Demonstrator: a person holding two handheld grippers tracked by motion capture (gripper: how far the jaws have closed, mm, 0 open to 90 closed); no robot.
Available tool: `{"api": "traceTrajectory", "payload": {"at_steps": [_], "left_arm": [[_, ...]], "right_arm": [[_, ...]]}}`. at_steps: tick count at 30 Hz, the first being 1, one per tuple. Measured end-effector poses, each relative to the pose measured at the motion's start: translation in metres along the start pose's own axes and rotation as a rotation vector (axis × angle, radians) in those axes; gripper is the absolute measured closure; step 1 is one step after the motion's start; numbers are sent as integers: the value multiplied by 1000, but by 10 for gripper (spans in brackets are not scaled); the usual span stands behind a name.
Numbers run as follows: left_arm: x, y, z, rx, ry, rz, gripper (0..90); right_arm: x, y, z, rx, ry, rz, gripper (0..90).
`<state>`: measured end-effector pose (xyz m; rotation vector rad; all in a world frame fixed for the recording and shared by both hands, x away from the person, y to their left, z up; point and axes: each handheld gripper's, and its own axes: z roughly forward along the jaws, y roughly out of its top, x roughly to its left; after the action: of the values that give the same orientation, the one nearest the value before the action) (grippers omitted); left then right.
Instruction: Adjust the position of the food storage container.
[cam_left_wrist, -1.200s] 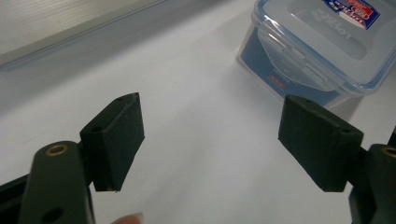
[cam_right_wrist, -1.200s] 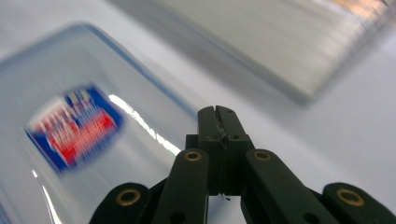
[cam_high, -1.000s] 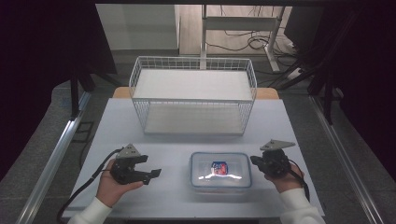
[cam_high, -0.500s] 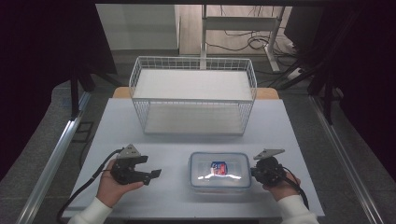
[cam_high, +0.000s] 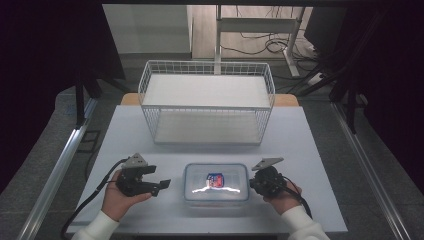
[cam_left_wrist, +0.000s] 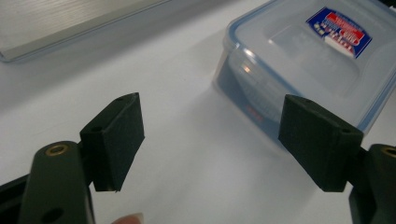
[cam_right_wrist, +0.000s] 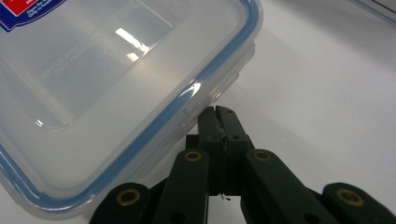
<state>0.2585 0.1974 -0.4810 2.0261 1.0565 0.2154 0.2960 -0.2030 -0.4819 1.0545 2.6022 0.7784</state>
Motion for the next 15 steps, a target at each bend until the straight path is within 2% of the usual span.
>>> {"api": "traceTrajectory", "payload": {"at_steps": [6, 11, 15], "left_arm": [[2, 0, 0, 0, 1, -1, 222], [1, 0, 0, 1, 0, -1, 222], [2, 0, -1, 0, 4, -3, 222]], "right_arm": [[12, 10, 8, -8, 16, -41, 890], [11, 8, 8, -22, 26, -32, 890], [7, 4, 1, -55, -3, -18, 890]]}}
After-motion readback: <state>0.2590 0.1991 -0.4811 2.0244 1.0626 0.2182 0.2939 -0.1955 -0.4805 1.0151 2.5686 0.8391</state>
